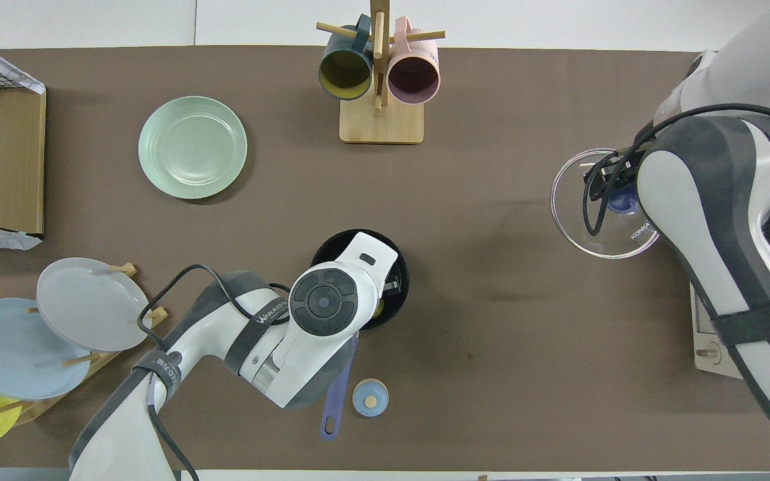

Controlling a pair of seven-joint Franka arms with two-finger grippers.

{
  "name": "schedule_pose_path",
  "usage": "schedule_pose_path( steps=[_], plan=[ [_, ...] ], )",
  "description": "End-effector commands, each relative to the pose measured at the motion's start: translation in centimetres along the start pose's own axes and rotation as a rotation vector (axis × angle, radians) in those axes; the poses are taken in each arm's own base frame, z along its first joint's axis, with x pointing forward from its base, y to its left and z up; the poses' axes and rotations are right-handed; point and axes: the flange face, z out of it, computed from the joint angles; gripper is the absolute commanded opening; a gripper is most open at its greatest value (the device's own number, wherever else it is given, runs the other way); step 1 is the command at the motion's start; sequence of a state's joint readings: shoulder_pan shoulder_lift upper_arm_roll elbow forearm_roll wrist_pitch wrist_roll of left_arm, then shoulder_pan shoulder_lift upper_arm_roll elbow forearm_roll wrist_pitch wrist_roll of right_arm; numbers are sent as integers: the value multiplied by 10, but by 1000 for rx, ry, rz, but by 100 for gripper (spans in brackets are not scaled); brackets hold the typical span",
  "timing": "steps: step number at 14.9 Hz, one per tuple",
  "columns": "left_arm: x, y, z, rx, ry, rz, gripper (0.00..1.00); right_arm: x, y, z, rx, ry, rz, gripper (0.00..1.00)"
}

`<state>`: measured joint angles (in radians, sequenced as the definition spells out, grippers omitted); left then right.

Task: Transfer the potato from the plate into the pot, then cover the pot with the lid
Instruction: 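Carry the potato over the black saucepan and release it with the left gripper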

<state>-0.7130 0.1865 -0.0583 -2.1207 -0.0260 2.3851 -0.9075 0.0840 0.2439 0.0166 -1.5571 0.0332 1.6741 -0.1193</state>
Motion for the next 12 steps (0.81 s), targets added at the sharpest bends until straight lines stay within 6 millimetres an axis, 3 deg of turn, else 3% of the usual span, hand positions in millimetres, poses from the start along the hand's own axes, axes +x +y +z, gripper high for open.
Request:
schedule_pose_path(
  steps=[1,4,7,8,12],
  plan=[
    [-1,-5,1,-12,10,8,100,0,0,-5,10,18,21,0],
    [2,-7,1,-9,7,16,100,1,-1,-5,10,18,20,0],
    [6,-8,-13,-4,4,20,100,1,-3,-6,13,19,20,0],
    [15,-11,-25,1,3,13,100,1,-3,-6,13,19,20,0],
    [51,-21,-113,43,-40,20,100,1,-9,-7,17,19,12,0]
  ],
)
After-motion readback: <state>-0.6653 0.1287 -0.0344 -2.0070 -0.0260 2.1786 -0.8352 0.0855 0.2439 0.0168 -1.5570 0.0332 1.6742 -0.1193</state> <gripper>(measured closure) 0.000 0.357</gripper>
